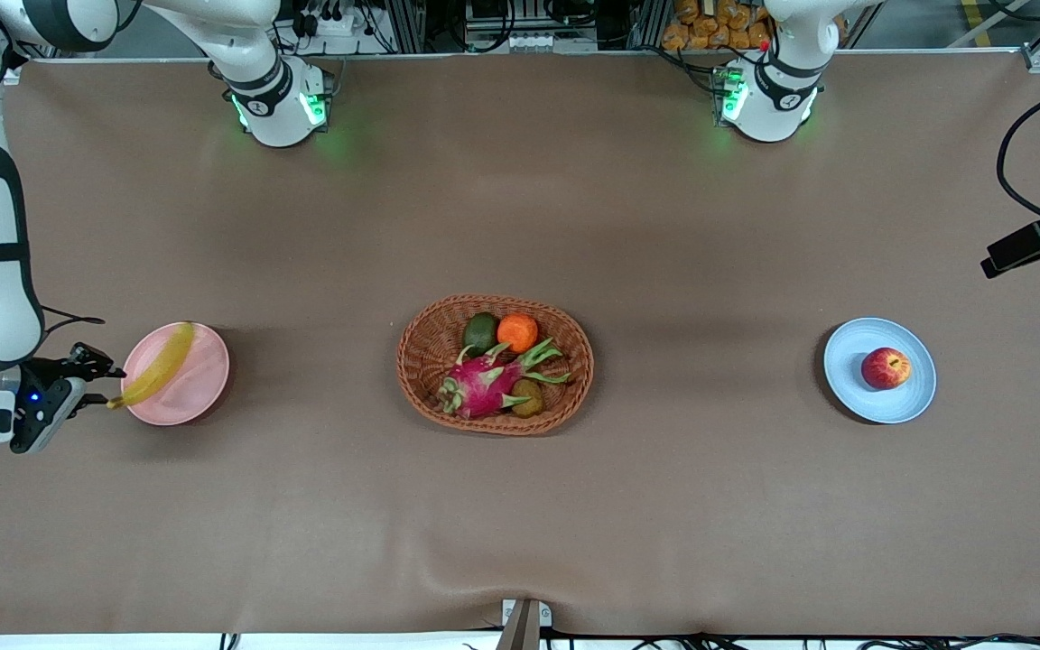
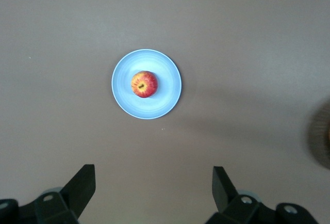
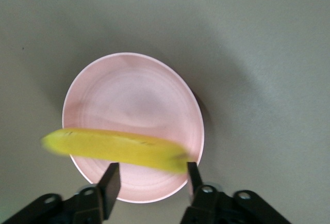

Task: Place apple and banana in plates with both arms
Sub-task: 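Lower the yellow banana onto the pink plate with the right gripper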

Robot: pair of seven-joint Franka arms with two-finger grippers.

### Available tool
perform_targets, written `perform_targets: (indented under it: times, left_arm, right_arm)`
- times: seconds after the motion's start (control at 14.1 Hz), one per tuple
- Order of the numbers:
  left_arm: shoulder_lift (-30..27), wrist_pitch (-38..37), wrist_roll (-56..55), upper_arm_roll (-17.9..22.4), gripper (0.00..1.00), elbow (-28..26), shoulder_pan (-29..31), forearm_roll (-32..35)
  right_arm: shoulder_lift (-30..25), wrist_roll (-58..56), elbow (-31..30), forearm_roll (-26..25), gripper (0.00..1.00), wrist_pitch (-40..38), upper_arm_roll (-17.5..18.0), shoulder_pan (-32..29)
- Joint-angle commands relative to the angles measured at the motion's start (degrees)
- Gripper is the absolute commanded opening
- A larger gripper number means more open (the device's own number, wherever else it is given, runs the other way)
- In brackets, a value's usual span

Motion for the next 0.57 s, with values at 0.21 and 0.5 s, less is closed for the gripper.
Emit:
perform_targets:
  times: [0.21,0.5]
  left_arm:
    - [-3.32,-2.49,1.17,-0.66,1.0,-1.74,1.03,-1.66]
    - [-5.69,-4.25,1.17,0.74,1.0,-2.0,-1.15,-2.8]
  right_arm:
    - [-8.84,13.21,-0.03,-0.66,1.0,-6.09,1.03,3.03]
    - [-16.76,28.42,-0.73,-1.28,1.0,-13.38,0.86,7.25]
